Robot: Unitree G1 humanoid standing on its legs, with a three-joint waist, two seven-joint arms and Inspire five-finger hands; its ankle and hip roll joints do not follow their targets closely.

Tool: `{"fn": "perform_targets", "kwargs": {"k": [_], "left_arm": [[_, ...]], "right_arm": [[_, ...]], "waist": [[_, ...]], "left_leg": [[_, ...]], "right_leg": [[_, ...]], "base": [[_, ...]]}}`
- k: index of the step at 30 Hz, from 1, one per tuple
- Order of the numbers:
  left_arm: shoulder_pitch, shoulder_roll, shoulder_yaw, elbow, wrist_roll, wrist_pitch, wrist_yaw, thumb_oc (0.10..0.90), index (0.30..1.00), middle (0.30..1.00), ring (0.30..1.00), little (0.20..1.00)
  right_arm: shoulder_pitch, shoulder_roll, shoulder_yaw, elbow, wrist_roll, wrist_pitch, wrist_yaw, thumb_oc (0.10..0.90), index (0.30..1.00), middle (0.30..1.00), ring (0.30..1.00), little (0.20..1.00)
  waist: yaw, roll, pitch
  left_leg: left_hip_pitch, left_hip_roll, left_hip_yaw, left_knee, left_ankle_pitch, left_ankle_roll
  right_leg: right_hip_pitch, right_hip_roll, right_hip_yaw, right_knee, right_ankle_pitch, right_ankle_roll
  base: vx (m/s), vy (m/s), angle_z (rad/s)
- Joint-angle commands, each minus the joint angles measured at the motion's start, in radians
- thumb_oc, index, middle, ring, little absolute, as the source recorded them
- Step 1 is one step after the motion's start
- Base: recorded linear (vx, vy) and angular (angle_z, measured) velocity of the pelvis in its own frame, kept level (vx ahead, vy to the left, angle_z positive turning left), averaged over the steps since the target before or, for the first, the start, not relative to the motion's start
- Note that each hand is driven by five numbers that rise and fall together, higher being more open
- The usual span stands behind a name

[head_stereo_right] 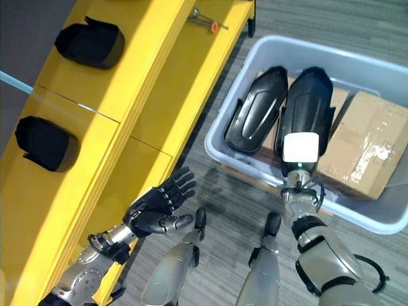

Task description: Move parts from the plastic box to the shelf.

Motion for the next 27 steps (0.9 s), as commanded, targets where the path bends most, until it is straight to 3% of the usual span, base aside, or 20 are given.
{"fn": "perform_targets", "kwargs": {"k": [1, 2, 3, 6, 9, 12, 13, 14, 16, 20, 27], "left_arm": [[-0.022, 0.040, 0.058, -0.138, 0.004, -0.083, -0.047, 0.900, 1.000, 1.000, 1.000, 1.000], [-0.015, 0.049, 0.077, -0.144, -0.015, -0.080, -0.039, 0.900, 1.000, 1.000, 1.000, 1.000], [-0.015, 0.049, 0.077, -0.144, -0.015, -0.080, -0.039, 0.900, 1.000, 1.000, 1.000, 1.000], [0.023, 0.040, 0.113, -0.161, -0.084, -0.063, -0.100, 0.900, 1.000, 1.000, 1.000, 1.000], [0.035, 0.036, 0.118, -0.167, -0.088, -0.058, -0.108, 0.900, 1.000, 1.000, 1.000, 1.000], [0.092, 0.015, 0.128, -0.152, -0.082, -0.073, -0.134, 0.900, 1.000, 1.000, 1.000, 1.000], [0.092, 0.015, 0.128, -0.152, -0.082, -0.073, -0.134, 0.900, 1.000, 1.000, 1.000, 1.000], [0.111, 0.001, 0.133, -0.149, -0.085, -0.063, -0.160, 0.900, 1.000, 1.000, 1.000, 1.000], [0.128, -0.012, 0.136, -0.131, -0.070, -0.056, -0.143, 0.900, 1.000, 1.000, 1.000, 1.000], [0.142, -0.054, 0.139, -0.076, -0.051, -0.008, -0.124, 0.900, 1.000, 1.000, 1.000, 1.000], [0.148, -0.079, 0.122, -0.061, -0.028, -0.007, -0.181, 0.900, 1.000, 1.000, 1.000, 1.000]], "right_arm": [[-0.004, -0.017, 0.052, -0.121, 0.006, -0.116, -0.029, 0.400, 0.300, 0.300, 0.300, 0.300], [0.030, -0.037, 0.033, -0.268, -0.021, -0.132, -0.052, 0.400, 0.300, 0.300, 0.300, 0.300], [0.030, -0.037, 0.033, -0.269, -0.021, -0.132, -0.052, 0.400, 0.300, 0.300, 0.300, 0.300], [0.155, -0.095, -0.083, -0.557, -0.092, -0.126, -0.054, 0.400, 0.300, 0.300, 0.300, 0.300], [0.187, -0.105, -0.110, -0.600, -0.106, -0.133, -0.046, 0.400, 0.300, 0.300, 0.300, 0.300], [0.296, -0.127, -0.201, -0.772, -0.126, -0.195, -0.043, 0.400, 0.300, 0.300, 0.300, 0.300], [0.297, -0.127, -0.202, -0.773, -0.126, -0.195, -0.043, 0.400, 0.300, 0.300, 0.300, 0.300], [0.339, -0.143, -0.253, -0.835, -0.104, -0.255, -0.055, 0.400, 0.300, 0.300, 0.300, 0.300], [0.369, -0.147, -0.300, -0.882, -0.081, -0.291, -0.072, 0.400, 0.300, 0.300, 0.300, 0.300], [0.432, -0.134, -0.390, -0.955, -0.003, -0.337, -0.070, 0.400, 0.300, 0.300, 0.300, 0.300], [0.506, -0.098, -0.469, -1.001, 0.088, -0.366, -0.029, 0.400, 0.300, 0.300, 0.300, 0.300]], "waist": [[-0.006, -0.046, 0.050], [-0.020, -0.077, 0.050], [-0.019, -0.077, 0.050], [-0.051, -0.137, -0.014], [-0.054, -0.149, -0.032], [-0.075, -0.191, -0.115], [-0.073, -0.191, -0.116], [-0.080, -0.207, -0.160], [-0.085, -0.219, -0.210], [-0.095, -0.242, -0.279], [-0.126, -0.255, -0.316]], "left_leg": [[0.060, -0.062, 0.054, 0.002, -0.121, 0.094], [0.109, -0.051, 0.051, -0.026, -0.119, 0.092], [0.109, -0.051, 0.051, -0.027, -0.119, 0.092], [0.173, -0.029, 0.054, -0.065, -0.112, 0.084], [0.188, -0.024, 0.055, -0.071, -0.112, 0.083], [0.255, -0.007, 0.066, -0.098, -0.110, 0.076], [0.254, -0.007, 0.067, -0.098, -0.110, 0.076], [0.280, -0.003, 0.071, -0.112, -0.114, 0.072], [0.303, 0.001, 0.078, -0.127, -0.120, 0.068], [0.351, 0.000, 0.101, -0.136, -0.149, 0.069], [0.399, -0.015, 0.143, -0.136, -0.188, 0.083]], "right_leg": [[0.140, 0.079, -0.043, 0.093, -0.241, -0.062], [0.196, 0.091, -0.036, 0.055, -0.232, -0.056], [0.197, 0.091, -0.036, 0.053, -0.231, -0.057], [0.272, 0.110, -0.007, -0.013, -0.202, -0.041], [0.288, 0.114, -0.002, -0.027, -0.196, -0.040], [0.357, 0.124, 0.016, -0.081, -0.175, -0.031], [0.356, 0.124, 0.016, -0.082, -0.174, -0.031], [0.386, 0.125, 0.022, -0.106, -0.171, -0.028], [0.411, 0.126, 0.023, -0.132, -0.166, -0.021], [0.463, 0.122, 0.024, -0.178, -0.159, -0.010], [0.487, 0.094, 0.035, -0.215, -0.121, 0.023]], "base": [[0.03, -0.091, -0.15], [0.02, -0.053, -0.21], [0.06, -0.082, -0.15], [0.08, -0.028, -0.11], [0.06, 0.007, -0.16], [0.18, 0.045, -0.12], [0.23, 0.066, -0.17], [0.15, 0.048, -0.20], [0.19, 0.085, -0.14], [0.11, 0.119, -0.05], [0.05, 0.220, -0.05]]}}
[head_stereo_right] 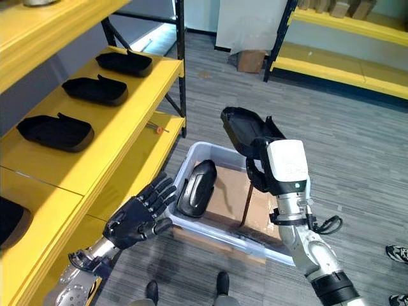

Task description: Move parts from the plastic box to the shelf.

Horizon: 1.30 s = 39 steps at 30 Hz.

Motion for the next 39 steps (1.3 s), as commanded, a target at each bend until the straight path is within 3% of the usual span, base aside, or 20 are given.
{"fn": "perform_targets", "kwargs": {"k": [1, 5, 7, 9, 12, 14, 16, 18, 20, 23, 26, 28, 29, 32, 34, 35, 36, 39], "left_arm": [[-0.046, -0.016, -0.020, -0.045, 0.003, -0.043, -0.081, 0.900, 1.000, 1.000, 1.000, 1.000], [-0.063, -0.016, -0.025, -0.045, 0.008, -0.018, -0.084, 0.900, 1.000, 1.000, 1.000, 1.000], [-0.067, -0.012, -0.031, -0.044, 0.045, -0.032, -0.096, 0.900, 1.000, 1.000, 1.000, 1.000], [-0.082, 0.009, -0.055, -0.062, 0.082, -0.067, -0.065, 0.900, 1.000, 1.000, 1.000, 1.000], [-0.115, 0.023, -0.075, -0.076, 0.058, -0.059, -0.036, 0.900, 1.000, 1.000, 1.000, 1.000], [-0.139, 0.021, -0.099, -0.098, -0.012, -0.061, -0.076, 0.900, 1.000, 1.000, 1.000, 1.000], [-0.141, 0.021, -0.106, -0.115, -0.038, -0.060, -0.104, 0.900, 1.000, 1.000, 1.000, 1.000], [-0.141, 0.026, -0.109, -0.116, -0.021, -0.062, -0.080, 0.900, 1.000, 1.000, 1.000, 1.000], [-0.136, 0.025, -0.108, -0.112, -0.016, -0.057, -0.058, 0.900, 1.000, 1.000, 1.000, 1.000], [-0.111, 0.024, -0.104, -0.107, -0.007, -0.061, -0.041, 0.900, 1.000, 1.000, 1.000, 1.000], [-0.075, 0.030, -0.102, -0.104, 0.015, -0.113, -0.025, 0.900, 1.000, 1.000, 1.000, 1.000], [-0.069, 0.033, -0.104, -0.104, 0.017, -0.135, -0.043, 0.900, 1.000, 1.000, 1.000, 1.000], [-0.078, 0.032, -0.101, -0.103, 0.011, -0.114, -0.060, 0.900, 1.000, 1.000, 1.000, 1.000], [-0.087, 0.035, -0.102, -0.098, 0.012, -0.107, -0.065, 0.900, 1.000, 1.000, 1.000, 1.000], [-0.095, 0.037, -0.105, -0.104, 0.011, -0.114, -0.046, 0.900, 1.000, 1.000, 1.000, 1.000], [-0.091, 0.036, -0.098, -0.113, 0.005, -0.123, -0.029, 0.900, 1.000, 1.000, 1.000, 1.000], [-0.091, 0.036, -0.098, -0.113, 0.005, -0.123, -0.029, 0.900, 1.000, 1.000, 1.000, 1.000], [-0.089, 0.032, -0.092, -0.119, 0.009, -0.127, -0.034, 0.900, 1.000, 1.000, 1.000, 1.000]], "right_arm": [[-0.070, -0.046, -0.071, -0.092, 0.074, -0.032, -0.063, 0.400, 0.300, 0.300, 0.300, 0.300], [-0.028, -0.025, -0.105, -0.144, 0.131, -0.035, -0.060, 0.400, 0.300, 0.300, 0.300, 0.300], [-0.006, 0.001, -0.112, -0.189, 0.152, -0.052, -0.053, 0.400, 0.300, 0.300, 0.300, 0.300], [0.018, 0.019, -0.119, -0.247, 0.166, -0.084, -0.021, 0.400, 0.300, 0.300, 0.300, 0.300], [0.066, 0.014, -0.140, -0.289, 0.175, -0.107, -0.035, 0.400, 0.300, 0.300, 0.300, 0.300], [0.100, 0.018, -0.149, -0.312, 0.156, -0.123, -0.058, 0.400, 0.300, 0.300, 0.300, 0.300], [0.103, 0.008, -0.148, -0.307, 0.157, -0.138, -0.082, 0.400, 0.300, 0.300, 0.300, 0.300], [0.088, -0.010, -0.136, -0.304, 0.181, -0.154, -0.090, 0.400, 0.300, 0.300, 0.300, 0.300], [0.069, -0.016, -0.117, -0.312, 0.201, -0.147, -0.069, 0.400, 0.300, 0.300, 0.300, 0.300], [0.069, -0.021, -0.101, -0.325, 0.262, -0.131, -0.015, 0.400, 0.300, 0.300, 0.300, 0.300], [0.064, -0.024, -0.062, -0.292, 0.314, -0.143, -0.006, 0.400, 0.300, 0.300, 0.300, 0.300], [0.053, -0.021, -0.043, -0.276, 0.305, -0.142, -0.025, 0.400, 0.300, 0.300, 0.300, 0.300], [0.059, -0.017, -0.040, -0.270, 0.311, -0.122, -0.047, 0.400, 0.300, 0.300, 0.300, 0.300], [0.067, -0.013, -0.044, -0.261, 0.328, -0.107, -0.053, 0.400, 0.300, 0.300, 0.300, 0.300], [0.062, -0.011, -0.037, -0.243, 0.318, -0.097, -0.034, 0.400, 0.300, 0.300, 0.300, 0.300], [0.062, -0.023, -0.037, -0.246, 0.321, -0.082, -0.016, 0.400, 0.300, 0.300, 0.300, 0.300], [0.062, -0.023, -0.037, -0.246, 0.322, -0.082, -0.016, 0.400, 0.300, 0.300, 0.300, 0.300], [0.065, -0.038, -0.052, -0.242, 0.320, -0.070, -0.018, 0.400, 0.300, 0.300, 0.300, 0.300]], "waist": [[-0.034, 0.019, -0.082], [-0.053, 0.012, -0.080], [-0.075, 0.009, -0.072], [-0.096, 0.015, -0.066], [-0.116, 0.020, -0.074], [-0.135, 0.021, -0.073], [-0.140, 0.021, -0.072], [-0.129, 0.023, -0.072], [-0.117, 0.026, -0.068], [-0.102, 0.025, -0.072], [-0.078, 0.030, -0.059], [-0.067, 0.039, -0.043], [-0.073, 0.048, -0.027], [-0.082, 0.049, -0.023], [-0.087, 0.041, -0.026], [-0.100, 0.032, -0.031], [-0.099, 0.032, -0.033], [-0.118, 0.022, -0.047]], "left_leg": [[0.010, -0.058, 0.048, -0.007, -0.109, 0.090], [0.020, -0.075, 0.084, -0.007, -0.124, 0.105], [0.031, -0.084, 0.117, -0.007, -0.136, 0.117], [0.034, -0.083, 0.146, -0.007, -0.142, 0.135], [0.012, -0.096, 0.117, -0.006, -0.138, 0.158], [-0.004, -0.117, 0.059, 0.002, -0.137, 0.183], [-0.013, -0.133, 0.020, 0.003, -0.133, 0.187], [-0.023, -0.144, -0.007, -0.001, -0.124, 0.182], [-0.023, -0.149, -0.031, -0.006, -0.118, 0.174], [-0.034, -0.154, -0.071, -0.007, -0.105, 0.155], [-0.080, -0.155, -0.095, -0.007, -0.069, 0.131], [-0.114, -0.158, -0.074, -0.007, -0.045, 0.122], [-0.134, -0.147, 0.022, -0.004, -0.027, 0.106], [-0.148, -0.130, 0.089, 0.012, -0.019, 0.093], [-0.155, -0.098, 0.115, 0.063, -0.035, 0.090], [-0.133, -0.062, 0.134, 0.112, -0.071, 0.095], [-0.137, -0.061, 0.134, 0.112, -0.069, 0.095], [-0.080, 0.003, 0.168, 0.138, -0.104, 0.088]], "right_leg": [[0.089, 0.026, -0.016, 0.037, -0.159, 0.028], [0.079, 0.004, -0.012, 0.016, -0.121, 0.054], [0.052, -0.010, -0.009, 0.008, -0.082, 0.081], [0.012, 0.009, 0.019, 0.075, -0.102, 0.085], [-0.010, 0.060, 0.080, 0.178, -0.149, 0.060], [-0.054, 0.126, 0.146, 0.303, -0.176, 0.031], [-0.071, 0.165, 0.155, 0.342, -0.214, 0.004], [-0.054, 0.189, 0.132, 0.306, -0.261, -0.031], [-0.039, 0.194, 0.113, 0.277, -0.275, -0.043], [0.000, 0.207, 0.114, 0.200, -0.263, -0.055], [0.033, 0.223, 0.116, 0.136, -0.255, -0.076], [0.049, 0.223, 0.094, 0.114, -0.254, -0.085], [0.073, 0.215, 0.048, 0.095, -0.252, -0.084], [0.088, 0.206, 0.012, 0.087, -0.251, -0.084], [0.090, 0.185, -0.013, 0.087, -0.246, -0.088], [0.085, 0.159, -0.024, 0.096, -0.246, -0.092], [0.081, 0.160, -0.023, 0.095, -0.243, -0.092], [0.075, 0.124, -0.046, 0.109, -0.243, -0.091]], "base": [[0.06, 0.231, -0.11], [0.03, 0.194, -0.10], [-0.04, 0.188, -0.18], [-0.13, 0.146, -0.49], [-0.12, 0.051, -0.11], [-0.18, 0.024, 0.38], [-0.16, -0.007, 0.97], [-0.19, -0.080, 0.59], [-0.18, -0.136, -0.05], [-0.17, -0.193, 0.04], [-0.25, -0.175, 0.27], [-0.28, -0.052, 0.22], [-0.16, 0.014, 0.36], [-0.14, 0.035, 1.25], [-0.16, 0.163, 1.04], [-0.12, 0.183, 0.33], [-0.16, 0.276, 0.37], [-0.10, 0.218, 0.14]]}}
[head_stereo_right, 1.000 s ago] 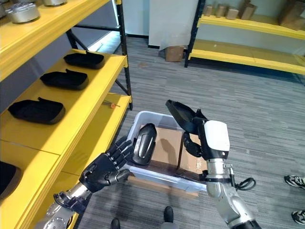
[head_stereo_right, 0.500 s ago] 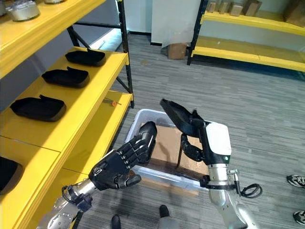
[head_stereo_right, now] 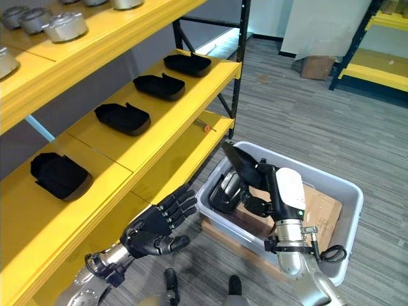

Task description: Move parts from the plastic box to the shelf.

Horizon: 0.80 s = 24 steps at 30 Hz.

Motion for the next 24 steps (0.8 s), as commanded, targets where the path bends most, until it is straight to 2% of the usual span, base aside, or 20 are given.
{"fn": "perform_targets", "kwargs": {"k": [1, 2, 3, 7, 8, 10, 11, 12, 14, 16, 18, 19, 20, 22, 24], "left_arm": [[-0.059, -0.001, 0.057, -0.098, -0.019, -0.100, -0.023, 0.900, 1.000, 1.000, 1.000, 1.000], [-0.065, -0.004, 0.053, -0.101, 0.003, -0.099, -0.014, 0.900, 1.000, 1.000, 1.000, 1.000], [-0.077, -0.008, 0.050, -0.100, 0.023, -0.096, -0.001, 0.900, 1.000, 1.000, 1.000, 1.000], [-0.099, 0.004, 0.035, -0.093, 0.055, -0.084, -0.022, 0.900, 1.000, 1.000, 1.000, 1.000], [-0.098, 0.011, 0.031, -0.103, 0.076, -0.077, -0.012, 0.900, 1.000, 1.000, 1.000, 1.000], [-0.106, 0.023, 0.023, -0.097, 0.085, -0.088, 0.008, 0.900, 1.000, 1.000, 1.000, 1.000], [-0.105, 0.024, 0.024, -0.098, 0.083, -0.087, 0.007, 0.900, 1.000, 1.000, 1.000, 1.000], [-0.094, 0.038, 0.032, -0.106, 0.091, -0.105, 0.008, 0.900, 1.000, 1.000, 1.000, 1.000], [-0.084, 0.048, 0.036, -0.113, 0.101, -0.120, 0.011, 0.900, 1.000, 1.000, 1.000, 1.000], [-0.077, 0.056, 0.044, -0.128, 0.108, -0.107, 0.005, 0.900, 1.000, 1.000, 1.000, 1.000], [-0.074, 0.062, 0.046, -0.136, 0.132, -0.104, 0.008, 0.900, 1.000, 1.000, 1.000, 1.000], [-0.080, 0.072, 0.039, -0.146, 0.154, -0.103, 0.002, 0.900, 1.000, 1.000, 1.000, 1.000], [-0.081, 0.074, 0.038, -0.148, 0.153, -0.100, -0.004, 0.900, 1.000, 1.000, 1.000, 1.000], [-0.082, 0.082, 0.043, -0.168, 0.146, -0.084, -0.013, 0.900, 1.000, 1.000, 1.000, 1.000], [-0.082, 0.093, 0.048, -0.194, 0.121, -0.072, 0.019, 0.900, 1.000, 1.000, 1.000, 1.000]], "right_arm": [[-0.143, -0.025, -0.083, -0.067, 0.007, -0.041, -0.078, 0.400, 0.300, 0.300, 0.300, 0.300], [-0.143, -0.032, -0.097, -0.061, 0.020, -0.037, -0.080, 0.400, 0.300, 0.300, 0.300, 0.300], [-0.142, -0.035, -0.111, -0.055, 0.036, -0.041, -0.075, 0.400, 0.300, 0.300, 0.300, 0.300], [-0.170, -0.010, -0.102, -0.038, 0.052, -0.042, -0.065, 0.400, 0.300, 0.300, 0.300, 0.300], [-0.174, -0.001, -0.098, -0.050, 0.014, -0.040, -0.062, 0.400, 0.300, 0.300, 0.300, 0.300], [-0.178, -0.002, -0.089, -0.074, -0.023, -0.021, -0.064, 0.400, 0.300, 0.300, 0.300, 0.300], [-0.177, -0.002, -0.091, -0.076, -0.023, -0.019, -0.064, 0.400, 0.300, 0.300, 0.300, 0.300], [-0.174, -0.003, -0.105, -0.095, -0.029, -0.002, -0.069, 0.400, 0.300, 0.300, 0.300, 0.300], [-0.173, -0.004, -0.115, -0.103, -0.021, 0.001, -0.074, 0.400, 0.300, 0.300, 0.300, 0.300], [-0.159, 0.003, -0.127, -0.125, -0.020, 0.010, -0.084, 0.400, 0.300, 0.300, 0.300, 0.300], [-0.147, 0.010, -0.134, -0.140, -0.017, 0.010, -0.086, 0.400, 0.300, 0.300, 0.300, 0.300], [-0.113, 0.017, -0.149, -0.162, -0.015, 0.008, -0.098, 0.400, 0.300, 0.300, 0.300, 0.300], [-0.108, 0.018, -0.151, -0.166, -0.017, 0.010, -0.102, 0.400, 0.300, 0.300, 0.300, 0.300], [-0.073, 0.022, -0.167, -0.182, -0.030, 0.005, -0.111, 0.400, 0.300, 0.300, 0.300, 0.300], [-0.065, 0.013, -0.165, -0.186, -0.044, -0.014, -0.124, 0.400, 0.300, 0.300, 0.300, 0.300]], "waist": [[-0.043, -0.047, -0.071], [-0.050, -0.048, -0.080], [-0.054, -0.042, -0.091], [-0.050, -0.020, -0.101], [-0.046, -0.017, -0.103], [-0.042, -0.016, -0.109], [-0.042, -0.016, -0.110], [-0.035, -0.021, -0.110], [-0.028, -0.024, -0.108], [-0.024, -0.025, -0.103], [-0.026, -0.024, -0.099], [-0.041, -0.024, -0.090], [-0.042, -0.024, -0.091], [-0.050, -0.024, -0.092], [-0.047, -0.028, -0.092]], "left_leg": [[0.089, 0.041, 0.035, -0.053, -0.067, -0.038], [0.118, 0.070, 0.052, -0.054, -0.059, -0.050], [0.145, 0.078, 0.051, -0.072, -0.050, -0.060], [0.188, 0.027, 0.048, -0.151, -0.062, -0.054], [0.191, 0.017, 0.045, -0.167, -0.059, -0.051], [0.199, -0.006, 0.040, -0.186, -0.068, -0.037], [0.199, -0.009, 0.040, -0.186, -0.070, -0.035], [0.201, -0.028, 0.039, -0.186, -0.086, -0.015], [0.198, -0.046, 0.036, -0.188, -0.094, 0.001], [0.193, -0.061, 0.026, -0.189, -0.102, 0.018], [0.189, -0.069, 0.010, -0.188, -0.103, 0.026], [0.188, -0.080, -0.041, -0.186, -0.112, 0.043], [0.185, -0.081, -0.047, -0.187, -0.109, 0.045], [0.182, -0.089, -0.085, -0.188, -0.111, 0.051], [0.181, -0.109, -0.118, -0.193, -0.110, 0.054]], "right_leg": [[0.063, 0.132, -0.057, 0.049, -0.156, -0.066], [0.065, 0.117, -0.074, 0.041, -0.148, -0.064], [0.064, 0.106, -0.083, 0.025, -0.133, -0.054], [0.062, 0.070, -0.092, -0.013, -0.083, -0.004], [0.066, 0.056, -0.102, -0.028, -0.065, 0.014], [0.061, 0.029, -0.103, -0.038, -0.042, 0.046], [0.061, 0.026, -0.104, -0.038, -0.041, 0.048], [0.052, 0.001, -0.108, -0.027, -0.032, 0.070], [0.049, -0.015, -0.112, -0.011, -0.033, 0.079], [0.043, -0.017, -0.113, 0.027, -0.050, 0.074], [0.030, -0.014, -0.096, 0.058, -0.061, 0.069], [0.007, 0.025, -0.020, 0.128, -0.105, 0.057], [0.003, 0.035, -0.008, 0.131, -0.109, 0.053], [0.003, 0.088, 0.040, 0.151, -0.146, 0.034], [0.014, 0.155, 0.057, 0.140, -0.170, 0.002]], "base": [[-0.11, 0.344, 0.40], [-0.10, 0.447, 0.70], [-0.08, 0.481, 0.71], [-0.02, 0.389, 0.34], [-0.02, 0.446, 0.19], [-0.01, 0.365, 0.25], [-0.01, 0.405, 0.37], [-0.01, 0.400, 0.43], [-0.02, 0.349, 0.39], [-0.01, 0.204, 0.26], [-0.01, 0.152, 0.42], [-0.02, 0.089, 0.53], [0.01, 0.092, 0.83], [0.01, 0.035, 0.83], [0.01, 0.006, 0.57]]}}
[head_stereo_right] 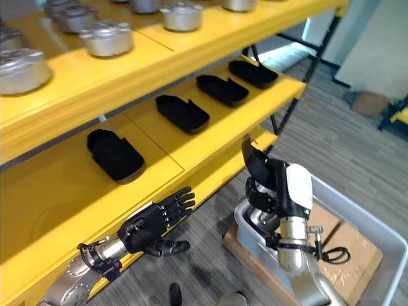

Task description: Move parts from the plastic box to the shelf.

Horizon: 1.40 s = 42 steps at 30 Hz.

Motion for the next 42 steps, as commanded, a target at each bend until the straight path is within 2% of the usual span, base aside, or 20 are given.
{"fn": "perform_targets", "kwargs": {"k": [1, 2, 4, 11, 12, 13, 16, 17, 18, 20, 22, 23, 25, 28, 29, 32, 33, 36, 40, 42], "left_arm": [[-0.018, -0.010, 0.046, -0.164, -0.041, -0.064, -0.013, 0.900, 1.000, 1.000, 1.000, 1.000], [-0.028, -0.015, 0.041, -0.163, -0.044, -0.064, 0.011, 0.900, 1.000, 1.000, 1.000, 1.000], [-0.033, -0.020, 0.039, -0.164, -0.058, -0.062, 0.030, 0.900, 1.000, 1.000, 1.000, 1.000], [0.000, -0.025, 0.062, -0.151, -0.027, -0.095, 0.062, 0.900, 1.000, 1.000, 1.000, 1.000], [0.015, -0.020, 0.074, -0.153, -0.016, -0.103, 0.046, 0.900, 1.000, 1.000, 1.000, 1.000], [0.016, -0.019, 0.075, -0.153, -0.013, -0.106, 0.037, 0.900, 1.000, 1.000, 1.000, 1.000], [0.002, -0.008, 0.069, -0.169, 0.023, -0.164, 0.018, 0.900, 1.000, 1.000, 1.000, 1.000], [-0.005, -0.005, 0.065, -0.173, 0.022, -0.176, 0.047, 0.900, 1.000, 1.000, 1.000, 1.000], [-0.012, -0.003, 0.060, -0.171, 0.012, -0.184, 0.076, 0.900, 1.000, 1.000, 1.000, 1.000], [-0.027, -0.009, 0.058, -0.154, 0.000, -0.222, 0.134, 0.900, 1.000, 1.000, 1.000, 1.000], [-0.025, -0.014, 0.061, -0.155, 0.009, -0.231, 0.148, 0.900, 1.000, 1.000, 1.000, 1.000], [-0.021, -0.017, 0.065, -0.158, 0.016, -0.237, 0.162, 0.900, 1.000, 1.000, 1.000, 1.000], [-0.005, -0.025, 0.076, -0.164, 0.013, -0.243, 0.182, 0.900, 1.000, 1.000, 1.000, 1.000], [0.018, -0.032, 0.096, -0.167, 0.007, -0.246, 0.201, 0.900, 1.000, 1.000, 1.000, 1.000], [0.023, -0.034, 0.107, -0.164, -0.006, -0.242, 0.192, 0.900, 1.000, 1.000, 1.000, 1.000], [0.031, -0.030, 0.119, -0.153, -0.022, -0.242, 0.159, 0.900, 1.000, 1.000, 1.000, 1.000], [0.030, -0.024, 0.109, -0.132, -0.022, -0.246, 0.135, 0.900, 1.000, 1.000, 1.000, 1.000], [0.016, -0.017, 0.099, -0.124, -0.019, -0.242, 0.113, 0.900, 1.000, 1.000, 1.000, 1.000], [0.005, -0.004, 0.097, -0.123, -0.024, -0.228, 0.120, 0.900, 1.000, 1.000, 1.000, 1.000], [0.008, -0.003, 0.103, -0.122, -0.028, -0.223, 0.120, 0.900, 1.000, 1.000, 1.000, 1.000]], "right_arm": [[-0.139, -0.062, -0.107, -0.089, -0.069, -0.094, -0.119, 0.400, 0.300, 0.300, 0.300, 0.300], [-0.143, -0.071, -0.107, -0.088, -0.067, -0.101, -0.131, 0.400, 0.300, 0.300, 0.300, 0.300], [-0.137, -0.084, -0.113, -0.090, -0.072, -0.132, -0.146, 0.400, 0.300, 0.300, 0.300, 0.300], [-0.177, -0.086, -0.076, -0.061, -0.060, -0.175, -0.163, 0.400, 0.300, 0.300, 0.300, 0.300], [-0.172, -0.086, -0.071, -0.071, -0.059, -0.165, -0.182, 0.400, 0.300, 0.300, 0.300, 0.300], [-0.167, -0.085, -0.073, -0.074, -0.062, -0.160, -0.188, 0.400, 0.300, 0.300, 0.300, 0.300], [-0.124, -0.075, -0.116, -0.086, -0.096, -0.101, -0.251, 0.400, 0.300, 0.300, 0.300, 0.300], [-0.114, -0.073, -0.129, -0.086, -0.103, -0.099, -0.267, 0.400, 0.300, 0.300, 0.300, 0.300], [-0.110, -0.074, -0.135, -0.083, -0.108, -0.100, -0.279, 0.400, 0.300, 0.300, 0.300, 0.300], [-0.102, -0.083, -0.152, -0.080, -0.104, -0.117, -0.310, 0.400, 0.300, 0.300, 0.300, 0.300], [-0.095, -0.087, -0.166, -0.085, -0.102, -0.124, -0.313, 0.400, 0.300, 0.300, 0.300, 0.300], [-0.089, -0.094, -0.181, -0.090, -0.093, -0.135, -0.313, 0.400, 0.300, 0.300, 0.300, 0.300], [-0.092, -0.108, -0.197, -0.089, -0.051, -0.162, -0.302, 0.400, 0.300, 0.300, 0.300, 0.300], [-0.129, -0.125, -0.176, -0.078, -0.047, -0.181, -0.306, 0.400, 0.300, 0.300, 0.300, 0.300], [-0.147, -0.129, -0.167, -0.080, -0.045, -0.173, -0.314, 0.400, 0.300, 0.300, 0.300, 0.300], [-0.148, -0.124, -0.167, -0.088, -0.048, -0.161, -0.323, 0.400, 0.300, 0.300, 0.300, 0.300], [-0.143, -0.105, -0.173, -0.090, -0.073, -0.140, -0.330, 0.400, 0.300, 0.300, 0.300, 0.300], [-0.130, -0.089, -0.187, -0.106, -0.113, -0.098, -0.342, 0.400, 0.300, 0.300, 0.300, 0.300], [-0.113, -0.091, -0.212, -0.119, -0.145, -0.042, -0.355, 0.400, 0.300, 0.300, 0.300, 0.300], [-0.108, -0.085, -0.216, -0.122, -0.151, -0.038, -0.357, 0.400, 0.300, 0.300, 0.300, 0.300]], "waist": [[-0.004, 0.000, -0.072], [-0.011, -0.002, -0.076], [-0.015, -0.002, -0.081], [0.014, 0.009, -0.085], [0.014, 0.014, -0.077], [0.011, 0.016, -0.076], [-0.038, 0.015, -0.058], [-0.051, 0.014, -0.055], [-0.059, 0.018, -0.056], [-0.071, 0.016, -0.057], [-0.074, 0.015, -0.061], [-0.071, 0.014, -0.066], [-0.058, 0.013, -0.070], [-0.029, 0.020, -0.069], [-0.024, 0.026, -0.069], [-0.026, 0.031, -0.070], [-0.026, 0.032, -0.075], [-0.027, 0.026, -0.077], [-0.022, 0.016, -0.072], [-0.020, 0.014, -0.069]], "left_leg": [[0.083, 0.012, 0.105, -0.001, -0.189, -0.023], [0.080, -0.004, 0.069, -0.002, -0.187, -0.019], [0.071, -0.019, 0.029, -0.002, -0.182, -0.021], [0.048, -0.030, -0.017, 0.003, -0.158, -0.034], [0.038, -0.029, 0.030, 0.046, -0.174, -0.039], [0.040, -0.028, 0.046, 0.057, -0.185, -0.040], [0.040, 0.025, 0.278, 0.122, -0.217, -0.046], [0.041, 0.042, 0.317, 0.130, -0.218, -0.049], [0.052, 0.052, 0.315, 0.128, -0.234, -0.053], [0.069, 0.094, 0.319, 0.096, -0.198, -0.075], [0.078, 0.118, 0.312, 0.078, -0.178, -0.093], [0.079, 0.150, 0.294, 0.056, -0.144, -0.119], [0.084, 0.187, 0.228, 0.041, -0.123, -0.148], [0.082, 0.184, 0.146, 0.039, -0.133, -0.155], [0.086, 0.181, 0.145, 0.031, -0.137, -0.153], [0.096, 0.172, 0.168, 0.009, -0.136, -0.152], [0.097, 0.151, 0.181, 0.000, -0.145, -0.144], [0.095, 0.123, 0.178, 0.000, -0.158, -0.120], [0.099, 0.093, 0.200, 0.005, -0.176, -0.094], [0.107, 0.088, 0.223, 0.005, -0.182, -0.090]], "right_leg": [[0.016, 0.108, -0.028, -0.025, -0.026, -0.024], [0.021, 0.145, 0.025, -0.050, -0.022, -0.038], [0.026, 0.175, 0.068, -0.082, -0.010, -0.049], [0.036, 0.173, 0.081, -0.144, 0.029, -0.057], [0.036, 0.162, 0.060, -0.143, 0.029, -0.057], [0.042, 0.158, 0.050, -0.143, 0.022, -0.055], [0.031, 0.115, -0.051, -0.123, 0.021, -0.047], [0.028, 0.104, -0.074, -0.119, 0.024, -0.046], [0.037, 0.099, -0.077, -0.120, 0.014, -0.040], [0.038, 0.083, -0.077, -0.129, 0.025, -0.044], [0.041, 0.076, -0.070, -0.138, 0.028, -0.042], [0.042, 0.068, -0.058, -0.151, 0.036, -0.041], [0.050, 0.049, -0.024, -0.168, 0.043, -0.033], [0.054, 0.027, 0.011, -0.191, 0.057, -0.020], [0.056, 0.012, 0.009, -0.203, 0.066, -0.009], [0.059, -0.011, -0.008, -0.211, 0.078, 0.013], [0.062, -0.034, -0.028, -0.213, 0.092, 0.037], [0.050, -0.069, -0.044, -0.198, 0.107, 0.065], [0.025, -0.118, -0.080, -0.163, 0.134, 0.078], [0.011, -0.126, -0.102, -0.150, 0.144, 0.081]], "base": [[0.00, -0.030, 0.55], [-0.01, -0.043, 0.59], [-0.02, -0.086, 0.58], [-0.04, -0.106, 0.36], [-0.02, -0.053, 0.22], [-0.06, -0.029, 0.24], [-0.12, 0.063, 0.89], [-0.03, 0.150, 1.72], [-0.03, 0.140, 1.31], [0.01, 0.232, 1.19], [0.05, 0.209, 0.71], [0.07, 0.234, 0.34], [0.10, 0.323, 0.27], [0.07, 0.350, -0.34], [0.04, 0.530, -0.50], [0.02, 0.369, -0.34], [0.01, 0.451, -0.11], [-0.01, 0.472, 0.29], [-0.04, 0.338, 0.26], [-0.04, 0.180, -0.07]]}}
